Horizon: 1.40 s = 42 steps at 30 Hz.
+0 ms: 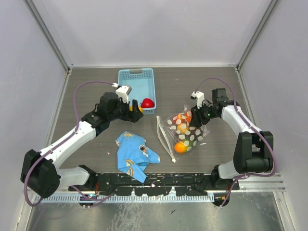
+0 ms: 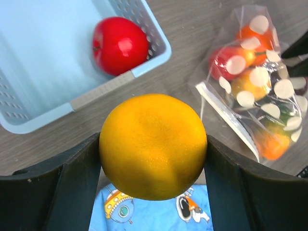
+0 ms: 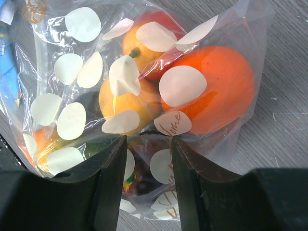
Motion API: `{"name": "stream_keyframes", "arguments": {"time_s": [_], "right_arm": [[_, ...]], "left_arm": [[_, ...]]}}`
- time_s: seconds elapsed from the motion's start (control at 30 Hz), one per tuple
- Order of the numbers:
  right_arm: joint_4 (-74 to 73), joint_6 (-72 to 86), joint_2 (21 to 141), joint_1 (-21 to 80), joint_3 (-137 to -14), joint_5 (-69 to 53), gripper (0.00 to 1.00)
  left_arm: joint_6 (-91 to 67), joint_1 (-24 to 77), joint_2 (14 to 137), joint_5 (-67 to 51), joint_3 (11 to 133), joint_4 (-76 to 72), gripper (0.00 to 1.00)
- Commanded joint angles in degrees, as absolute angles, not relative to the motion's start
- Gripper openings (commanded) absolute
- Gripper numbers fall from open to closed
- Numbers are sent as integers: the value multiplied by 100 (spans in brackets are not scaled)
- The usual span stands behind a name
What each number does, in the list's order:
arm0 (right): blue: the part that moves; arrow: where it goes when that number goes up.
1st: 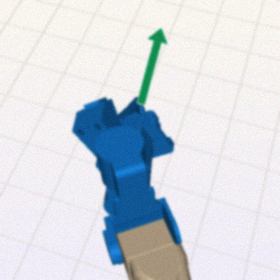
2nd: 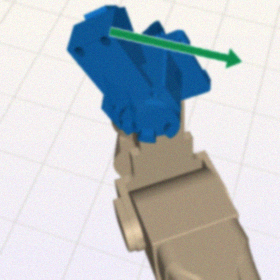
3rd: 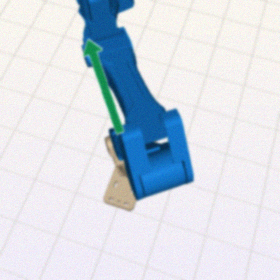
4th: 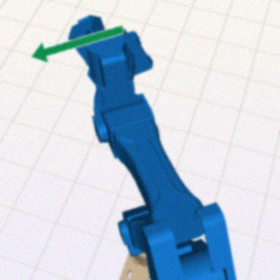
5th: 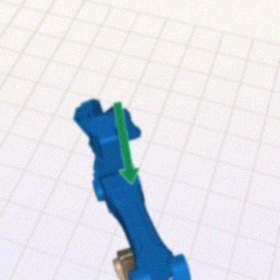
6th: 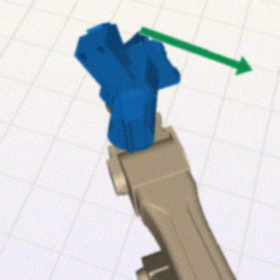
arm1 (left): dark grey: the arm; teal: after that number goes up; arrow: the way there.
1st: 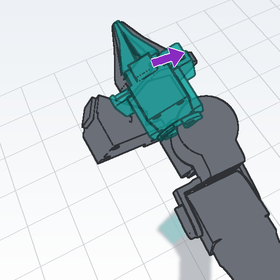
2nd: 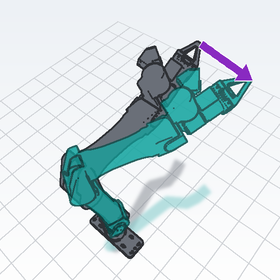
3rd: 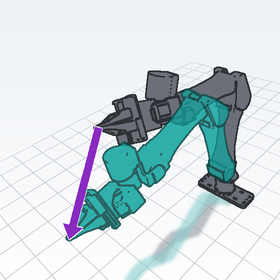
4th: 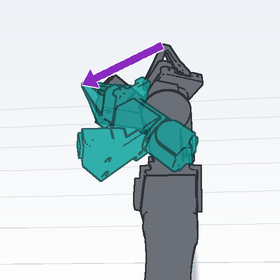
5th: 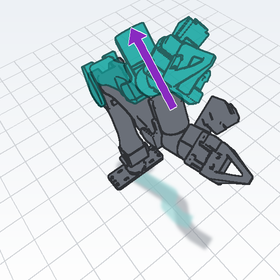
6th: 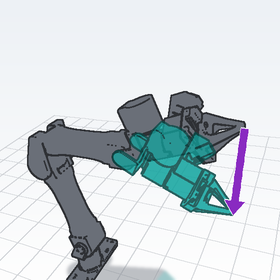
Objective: Open the zip-top bag and remove the fake food
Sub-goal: Place the fake fruit in the bin.
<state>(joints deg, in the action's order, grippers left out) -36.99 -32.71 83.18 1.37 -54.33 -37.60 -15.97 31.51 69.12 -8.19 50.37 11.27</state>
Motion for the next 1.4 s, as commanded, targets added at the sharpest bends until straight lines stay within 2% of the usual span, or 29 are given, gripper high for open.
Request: {"name": "stream_keyframes", "arguments": {"time_s": [0.0, 0.5, 0.93, 0.97, 1.13, 1.2, 1.27, 1.3, 1.37], "right_arm": [[-3691, -3340, 8121, 104, -5555, -3894, 48], [-3691, -3341, 8130, 105, -5554, -3884, 48], [-3691, -3351, 8120, 103, -5552, -3858, 48], [-3691, -3353, 8117, 105, -5560, -3858, 48], [-3692, -3351, 8112, 101, -5559, -3851, 48], [-3691, -3354, 8115, 104, -5551, -3850, 48], [-3691, -3355, 8121, 105, -5558, -3850, 48], [-3691, -3362, 8121, 105, -5560, -3854, 48], [-3700, -3357, 8121, 101, -5563, -3858, 49]], "left_arm": [[-1715, 2892, 7074, -782, 5443, 668, 30], [-1858, 2674, 8096, 453, 6024, 604, 29], [-2146, 2556, 9260, 1248, 6929, 754, 37], [-2163, 2550, 9350, 1338, 7033, 828, 39], [-2250, 2545, 9846, 1789, 7623, 1384, 63], [-2267, 2533, 10042, 1884, 7864, 1630, 78], [-2301, 2516, 10201, 1976, 8071, 1819, 86], [-2337, 2506, 10259, 2015, 8163, 1904, 99], [-2353, 2496, 10322, 2036, 8268, 1964, 98]]}}
